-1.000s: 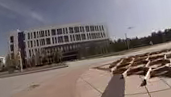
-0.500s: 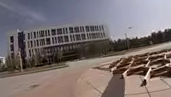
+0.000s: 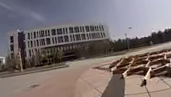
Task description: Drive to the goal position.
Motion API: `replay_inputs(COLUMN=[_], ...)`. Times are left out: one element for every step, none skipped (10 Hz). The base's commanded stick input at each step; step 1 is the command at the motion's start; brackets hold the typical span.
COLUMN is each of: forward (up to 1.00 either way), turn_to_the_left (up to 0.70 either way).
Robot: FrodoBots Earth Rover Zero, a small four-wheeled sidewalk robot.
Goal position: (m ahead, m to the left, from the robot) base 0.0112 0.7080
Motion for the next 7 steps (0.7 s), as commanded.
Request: replay_inputs(forward=[0.05,0.05,0.05,0.05,0.05,0.05,0.05], turn_to_the_left=[0.00,0.00,0.00,0.00,0.00,0.00,0.00])
